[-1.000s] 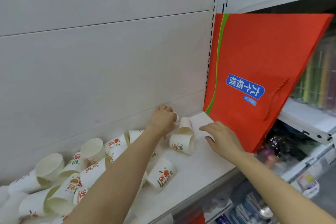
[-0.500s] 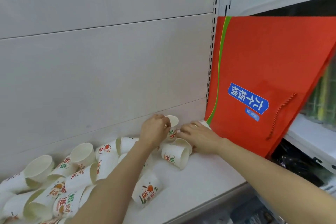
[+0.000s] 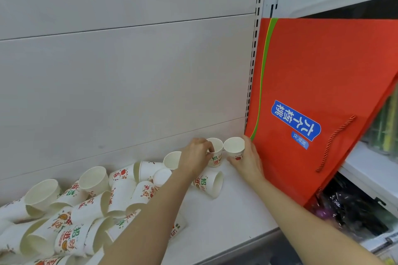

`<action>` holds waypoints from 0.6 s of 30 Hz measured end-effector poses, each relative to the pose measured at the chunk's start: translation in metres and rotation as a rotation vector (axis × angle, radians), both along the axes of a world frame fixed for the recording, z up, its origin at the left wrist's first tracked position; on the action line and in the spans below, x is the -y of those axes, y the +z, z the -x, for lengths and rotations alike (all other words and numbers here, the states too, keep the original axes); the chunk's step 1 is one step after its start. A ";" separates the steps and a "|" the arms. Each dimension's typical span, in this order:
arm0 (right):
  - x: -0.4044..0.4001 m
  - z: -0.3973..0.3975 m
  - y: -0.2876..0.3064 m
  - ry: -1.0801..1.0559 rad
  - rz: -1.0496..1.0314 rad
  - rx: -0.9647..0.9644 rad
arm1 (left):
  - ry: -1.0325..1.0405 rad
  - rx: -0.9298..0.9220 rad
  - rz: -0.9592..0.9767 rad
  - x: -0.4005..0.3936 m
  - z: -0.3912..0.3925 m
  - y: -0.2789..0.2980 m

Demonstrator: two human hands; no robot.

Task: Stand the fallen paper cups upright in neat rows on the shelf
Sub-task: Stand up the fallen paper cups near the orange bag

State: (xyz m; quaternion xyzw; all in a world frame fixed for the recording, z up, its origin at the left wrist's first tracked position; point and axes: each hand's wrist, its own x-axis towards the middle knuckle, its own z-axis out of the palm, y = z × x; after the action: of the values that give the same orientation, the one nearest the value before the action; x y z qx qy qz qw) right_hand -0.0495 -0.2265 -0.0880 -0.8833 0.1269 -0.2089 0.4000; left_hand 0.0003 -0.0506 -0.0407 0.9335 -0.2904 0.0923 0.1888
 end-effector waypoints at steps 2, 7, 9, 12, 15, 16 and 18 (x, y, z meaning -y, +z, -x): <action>0.000 -0.001 -0.002 -0.014 -0.014 0.002 | -0.003 -0.021 -0.021 0.000 0.000 -0.003; 0.004 -0.001 -0.008 0.029 -0.028 -0.010 | -0.002 -0.054 0.025 -0.014 0.001 -0.001; 0.005 0.002 -0.009 0.043 -0.006 -0.013 | 0.018 -0.056 0.025 -0.026 0.000 0.004; -0.003 0.022 -0.001 -0.027 0.098 0.131 | 0.090 -0.017 0.035 -0.056 0.001 0.016; -0.027 0.058 0.008 -0.037 0.133 0.308 | 0.203 -0.023 0.005 -0.088 0.011 0.024; -0.036 0.067 0.008 -0.007 0.076 0.252 | 0.226 -0.037 -0.042 -0.093 0.017 0.026; -0.052 0.073 0.004 0.033 -0.086 0.081 | 0.250 -0.023 -0.117 -0.092 0.030 0.029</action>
State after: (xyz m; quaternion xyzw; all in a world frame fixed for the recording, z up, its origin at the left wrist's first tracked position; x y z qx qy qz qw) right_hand -0.1224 -0.1742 -0.0843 -0.8581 0.1050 -0.2323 0.4458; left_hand -0.0293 0.0418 -0.0115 0.9729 -0.1743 0.0871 0.1243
